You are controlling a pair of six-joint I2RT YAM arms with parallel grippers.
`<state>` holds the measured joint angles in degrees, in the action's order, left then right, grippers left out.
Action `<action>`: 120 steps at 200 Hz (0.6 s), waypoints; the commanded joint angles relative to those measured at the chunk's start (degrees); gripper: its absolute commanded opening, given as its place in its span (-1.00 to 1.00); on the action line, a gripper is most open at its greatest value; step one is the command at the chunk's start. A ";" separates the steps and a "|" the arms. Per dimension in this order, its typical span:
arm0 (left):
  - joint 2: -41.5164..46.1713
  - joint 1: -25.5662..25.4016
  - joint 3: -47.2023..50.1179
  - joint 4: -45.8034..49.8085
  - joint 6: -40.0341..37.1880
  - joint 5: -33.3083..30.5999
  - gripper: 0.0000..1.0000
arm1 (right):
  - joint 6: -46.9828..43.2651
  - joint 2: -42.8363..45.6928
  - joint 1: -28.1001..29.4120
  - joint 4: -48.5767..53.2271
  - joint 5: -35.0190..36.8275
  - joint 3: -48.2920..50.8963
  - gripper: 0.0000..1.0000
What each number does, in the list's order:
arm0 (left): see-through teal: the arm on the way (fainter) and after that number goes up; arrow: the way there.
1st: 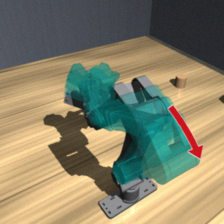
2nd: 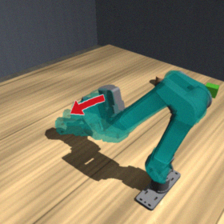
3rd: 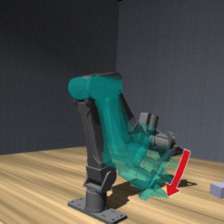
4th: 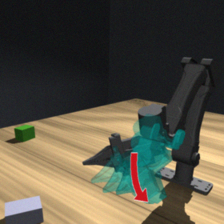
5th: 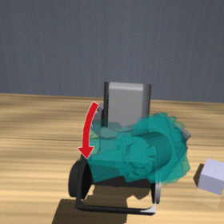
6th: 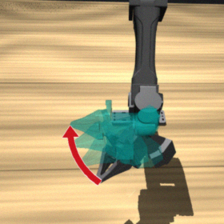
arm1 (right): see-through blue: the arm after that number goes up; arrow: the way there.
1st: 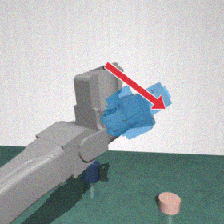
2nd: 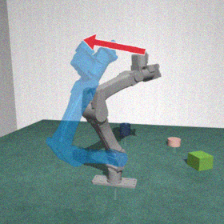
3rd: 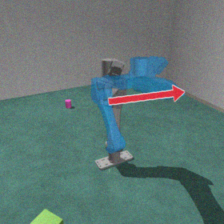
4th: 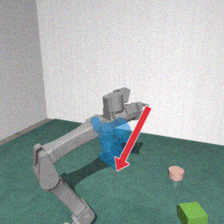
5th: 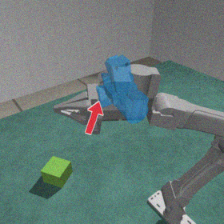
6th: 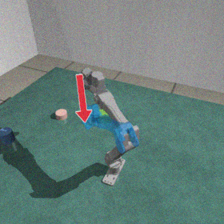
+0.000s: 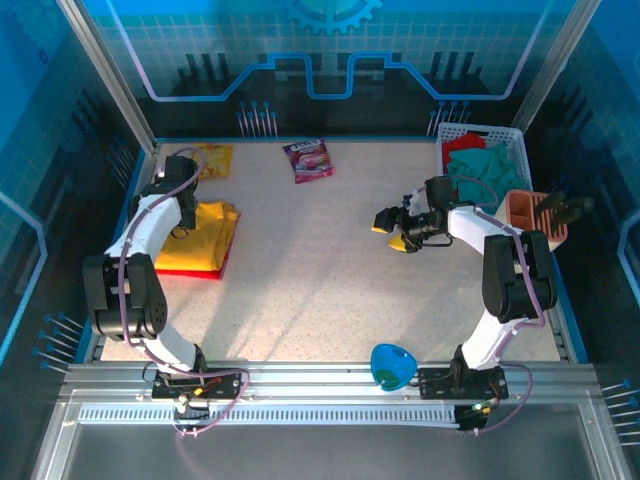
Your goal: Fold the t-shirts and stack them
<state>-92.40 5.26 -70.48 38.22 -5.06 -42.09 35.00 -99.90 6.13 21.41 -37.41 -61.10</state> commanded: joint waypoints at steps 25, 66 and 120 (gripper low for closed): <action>5.79 -10.10 1.77 -2.10 5.28 7.27 0.99 | -5.88 6.86 1.12 0.87 8.76 -0.17 0.69; 10.02 -11.64 10.41 -15.56 5.75 23.45 0.99 | -12.34 14.83 2.78 0.67 27.37 2.27 0.99; 16.75 -11.43 39.46 -59.54 0.28 29.14 0.99 | -26.16 27.90 6.48 -22.56 48.09 19.96 0.99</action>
<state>-79.29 -6.59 -42.61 5.34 -1.78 -17.06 19.18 -76.23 10.52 11.92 -1.48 -47.83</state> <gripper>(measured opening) 0.992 0.996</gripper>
